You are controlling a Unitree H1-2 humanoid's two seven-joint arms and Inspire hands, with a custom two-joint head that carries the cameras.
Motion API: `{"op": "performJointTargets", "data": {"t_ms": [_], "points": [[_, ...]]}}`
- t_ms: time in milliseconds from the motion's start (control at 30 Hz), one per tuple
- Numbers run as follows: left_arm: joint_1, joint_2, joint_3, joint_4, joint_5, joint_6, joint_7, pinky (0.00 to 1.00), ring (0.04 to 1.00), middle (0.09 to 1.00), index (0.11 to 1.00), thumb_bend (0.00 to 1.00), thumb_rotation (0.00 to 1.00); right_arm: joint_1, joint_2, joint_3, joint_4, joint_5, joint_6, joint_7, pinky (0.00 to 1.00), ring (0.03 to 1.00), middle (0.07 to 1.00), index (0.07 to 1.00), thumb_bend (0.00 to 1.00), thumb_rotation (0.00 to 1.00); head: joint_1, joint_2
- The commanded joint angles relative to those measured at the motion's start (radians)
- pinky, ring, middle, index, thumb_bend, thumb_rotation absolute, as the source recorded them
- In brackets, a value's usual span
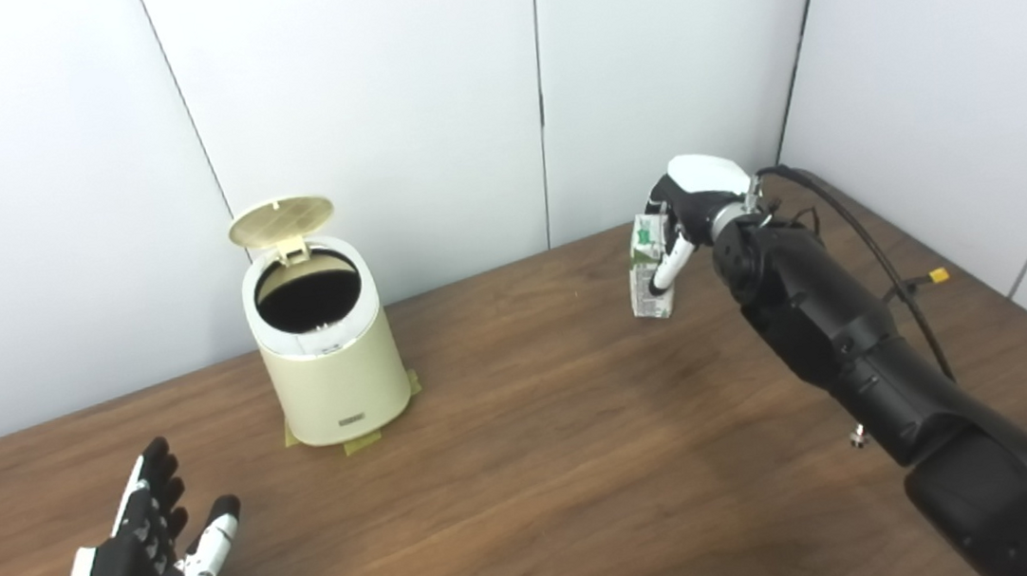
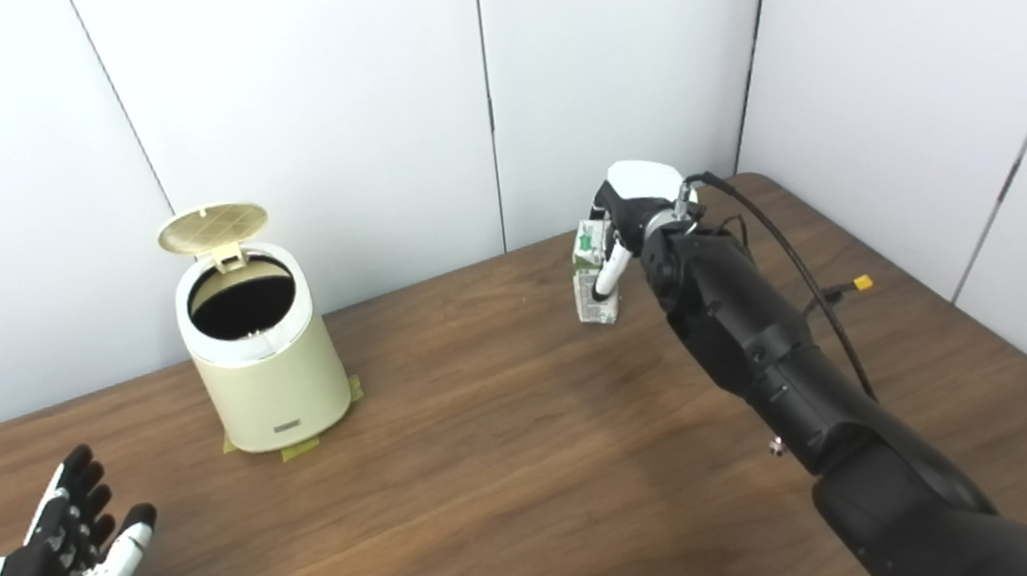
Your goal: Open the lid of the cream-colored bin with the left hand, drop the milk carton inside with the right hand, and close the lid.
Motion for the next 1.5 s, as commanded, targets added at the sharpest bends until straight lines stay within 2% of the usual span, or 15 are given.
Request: {"op": "performJointTargets", "data": {"t_ms": [0,167,333,433,567,733,867,1000,1133,1267,1467], "points": [[-0.024,0.001,0.001,-0.028,0.006,-0.051,0.004,1.0,1.0,0.999,1.0,0.39,0.1,-0.051,-0.028,-0.004,-0.017,-0.005,0.011,-0.043,0.29,0.359,0.484,0.565,0.51,0.0,0.0,0.002],[-0.023,-0.003,0.0,-0.025,0.004,-0.056,0.003,1.0,1.0,0.998,1.0,0.4,0.04,-0.051,-0.026,-0.001,0.001,0.02,0.009,-0.064,0.33,0.385,0.511,0.534,0.51,0.0,0.006,0.001],[-0.019,-0.004,-0.005,-0.02,0.017,-0.06,0.009,1.0,1.0,0.995,1.0,0.41,0.04,-0.028,-0.029,-0.013,-0.039,0.05,-0.003,-0.107,0.31,0.371,0.498,0.554,0.51,0.0,0.015,-0.001],[-0.018,-0.003,-0.01,-0.024,0.026,-0.056,0.011,1.0,1.0,0.991,1.0,0.41,0.04,-0.012,-0.028,-0.016,-0.095,0.052,-0.004,-0.129,0.28,0.354,0.483,0.568,0.51,0.0,0.03,-0.003],[-0.016,-0.007,-0.014,-0.022,0.038,-0.061,0.014,1.0,0.994,0.985,1.0,0.42,0.1,0.024,-0.023,-0.032,-0.191,0.085,-0.048,-0.165,0.28,0.349,0.478,0.564,0.51,0.0,0.047,-0.009],[-0.009,-0.012,-0.027,-0.02,0.07,-0.067,0.02,1.0,0.988,0.981,1.0,0.42,0.11,0.068,-0.003,-0.044,-0.298,0.105,-0.102,-0.238,0.34,0.376,0.51,0.523,0.51,0.0,0.085,-0.017],[-0.003,-0.022,-0.03,-0.005,0.079,-0.086,0.022,1.0,0.995,0.987,1.0,0.43,0.13,0.101,0.028,-0.056,-0.345,0.121,-0.172,-0.326,0.35,0.368,0.503,0.525,0.51,0.0,0.126,-0.034],[0.003,-0.03,-0.037,0.003,0.099,-0.094,0.027,1.0,0.99,0.985,1.0,0.44,0.17,0.123,0.073,-0.075,-0.383,0.138,-0.203,-0.385,0.37,0.378,0.5,0.536,0.51,0.0,0.164,-0.048],[0.009,-0.036,-0.046,-0.001,0.115,-0.087,0.032,1.0,0.979,0.978,1.0,0.45,0.2,0.127,0.12,-0.089,-0.393,0.159,-0.276,-0.467,0.34,0.373,0.5,0.535,0.51,0.0,0.201,-0.055],[0.02,-0.044,-0.059,-0.001,0.128,-0.094,0.034,1.0,0.982,0.982,1.0,0.45,0.23,0.13,0.189,-0.099,-0.456,0.164,-0.264,-0.494,0.35,0.38,0.505,0.529,0.51,0.0,0.263,-0.059],[0.03,-0.062,-0.063,0.018,0.132,-0.128,0.047,1.0,0.987,0.979,1.0,0.46,0.23,0.103,0.272,-0.078,-0.463,0.168,-0.335,-0.557,0.35,0.378,0.509,0.532,0.51,0.0,0.302,-0.066]]}}
